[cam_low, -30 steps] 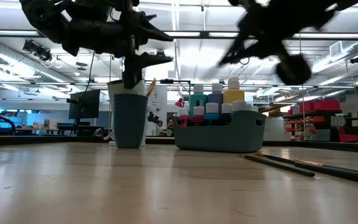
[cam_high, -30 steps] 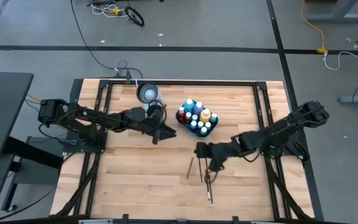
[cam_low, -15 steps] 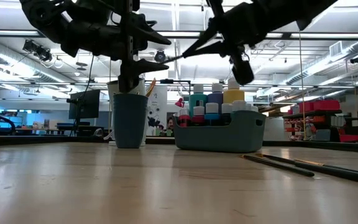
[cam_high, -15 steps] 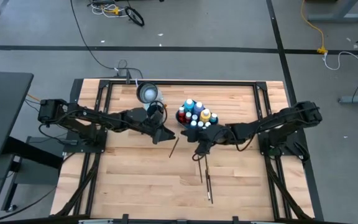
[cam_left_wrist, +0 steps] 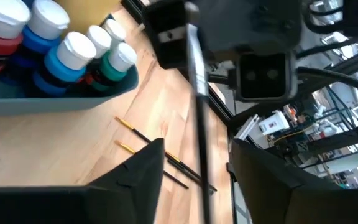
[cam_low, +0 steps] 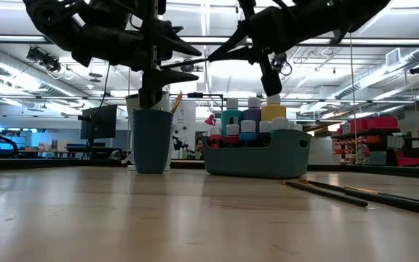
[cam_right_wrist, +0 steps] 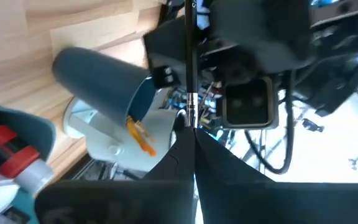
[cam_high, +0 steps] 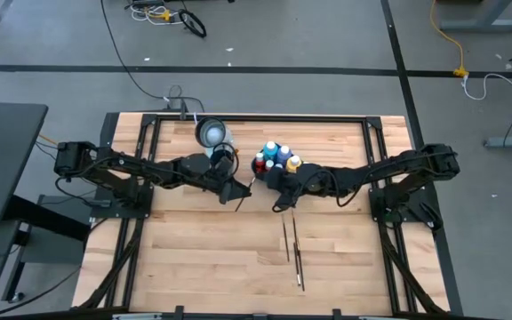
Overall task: Pick & Place Paint Supplies
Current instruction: Put the silver paint brush into the blue cup
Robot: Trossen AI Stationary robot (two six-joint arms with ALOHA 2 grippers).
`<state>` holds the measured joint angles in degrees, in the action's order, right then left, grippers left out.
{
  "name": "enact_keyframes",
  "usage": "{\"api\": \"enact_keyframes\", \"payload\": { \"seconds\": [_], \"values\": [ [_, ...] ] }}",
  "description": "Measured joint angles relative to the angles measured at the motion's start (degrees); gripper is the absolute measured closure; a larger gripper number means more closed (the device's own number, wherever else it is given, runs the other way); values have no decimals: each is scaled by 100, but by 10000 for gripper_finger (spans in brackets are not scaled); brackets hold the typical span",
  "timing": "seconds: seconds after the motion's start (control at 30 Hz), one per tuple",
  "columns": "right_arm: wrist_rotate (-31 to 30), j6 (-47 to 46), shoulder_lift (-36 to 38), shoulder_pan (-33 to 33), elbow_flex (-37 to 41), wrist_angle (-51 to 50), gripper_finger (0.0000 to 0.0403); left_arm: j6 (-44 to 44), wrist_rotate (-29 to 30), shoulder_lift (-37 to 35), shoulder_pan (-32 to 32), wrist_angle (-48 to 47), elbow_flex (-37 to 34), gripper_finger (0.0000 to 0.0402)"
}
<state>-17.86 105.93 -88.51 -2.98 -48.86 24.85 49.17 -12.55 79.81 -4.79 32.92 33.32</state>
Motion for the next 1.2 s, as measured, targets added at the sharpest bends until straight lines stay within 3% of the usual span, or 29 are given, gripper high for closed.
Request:
{"api": "enact_keyframes", "payload": {
  "seconds": [0.3, 0.53, 0.7, 0.83, 1.07, 1.2],
  "values": [
    [58, 103, 2, 4, 0, 171, 403, -435, 237, 0, -106, 177, -2, 375],
    [74, -775, 11, -97, 0, 300, 375, -767, 226, 2, -99, 297, -13, 362],
    [118, -1128, 11, -212, 0, 630, 351, -1117, 293, 2, -108, 331, -11, 379],
    [-241, -1934, 11, -349, -2, 805, 338, -1628, 308, -214, -119, 442, -9, 379],
    [-676, -3647, 11, -457, -2, 726, 334, -2755, 716, -1363, -121, -130, -9, 376],
    [-550, -4104, 11, -457, -2, 731, 335, -3732, 1565, -2146, -69, -672, -9, 378]
  ]
}}
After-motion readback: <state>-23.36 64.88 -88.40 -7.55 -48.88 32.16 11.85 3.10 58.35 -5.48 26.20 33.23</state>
